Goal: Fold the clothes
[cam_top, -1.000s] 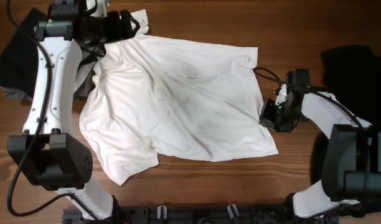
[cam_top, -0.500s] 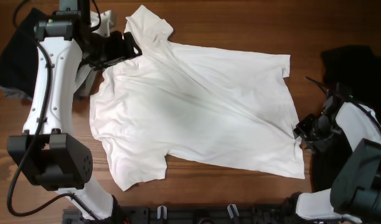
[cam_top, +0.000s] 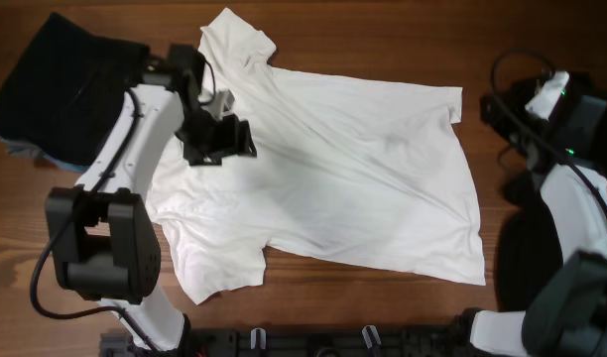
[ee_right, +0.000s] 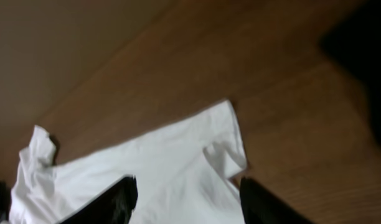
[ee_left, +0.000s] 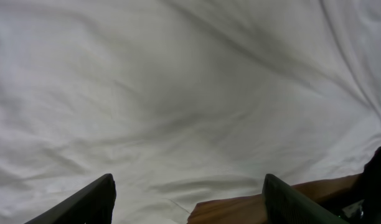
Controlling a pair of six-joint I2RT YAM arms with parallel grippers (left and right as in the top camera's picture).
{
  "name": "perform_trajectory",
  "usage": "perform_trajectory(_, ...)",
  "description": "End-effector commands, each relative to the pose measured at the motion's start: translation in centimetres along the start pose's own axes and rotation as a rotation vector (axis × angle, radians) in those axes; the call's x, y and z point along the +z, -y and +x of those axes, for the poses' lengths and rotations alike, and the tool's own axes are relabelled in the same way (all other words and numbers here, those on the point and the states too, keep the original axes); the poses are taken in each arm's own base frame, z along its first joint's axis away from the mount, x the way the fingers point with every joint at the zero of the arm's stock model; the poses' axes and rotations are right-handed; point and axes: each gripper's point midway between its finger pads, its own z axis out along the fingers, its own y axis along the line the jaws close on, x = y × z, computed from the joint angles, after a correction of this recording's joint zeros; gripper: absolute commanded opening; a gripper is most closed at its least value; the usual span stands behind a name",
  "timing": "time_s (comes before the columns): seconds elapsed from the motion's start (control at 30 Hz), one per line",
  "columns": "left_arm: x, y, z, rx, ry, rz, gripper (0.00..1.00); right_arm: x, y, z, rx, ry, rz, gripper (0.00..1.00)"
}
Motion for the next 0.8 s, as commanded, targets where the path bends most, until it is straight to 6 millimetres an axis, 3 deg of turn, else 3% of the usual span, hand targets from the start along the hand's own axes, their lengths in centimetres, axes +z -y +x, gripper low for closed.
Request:
perform_trajectory(0.0,2.3,-1.1,1.7,-0.029,-0.055,-0.026,0.76,4.3,-0.2,1.2,0.014,-0.027,-0.064,0.58)
perform_trajectory(0.17,4.5,-2.2,2.8,-0.065,-0.073,-0.033,0.76,9.1,2.6,1.6,0.035,-0.061,-0.02,0.59)
perform_trajectory(0.37,7.1,-3.9,4.9,-0.158,-0.108,-0.06,0.71,12.8,3.6,0.2,0.048,-0.091,-0.007,0.59)
perform_trajectory(0.5,8.5,-5.6,7.1,-0.303,-0.148,-0.124,0.6,14.0,3.9,-0.1,0.054,-0.105,0.004,0.59)
perform_trajectory(0.7,9.6,-6.8,9.7,-0.505,-0.193,-0.181,0.3,15.9,4.4,3.2,0.025,-0.178,0.033,0.59)
perform_trajectory(0.77,9.6,-7.0,10.2,-0.526,-0.203,-0.196,0.24,16.5,4.5,4.2,0.004,-0.192,0.051,0.59)
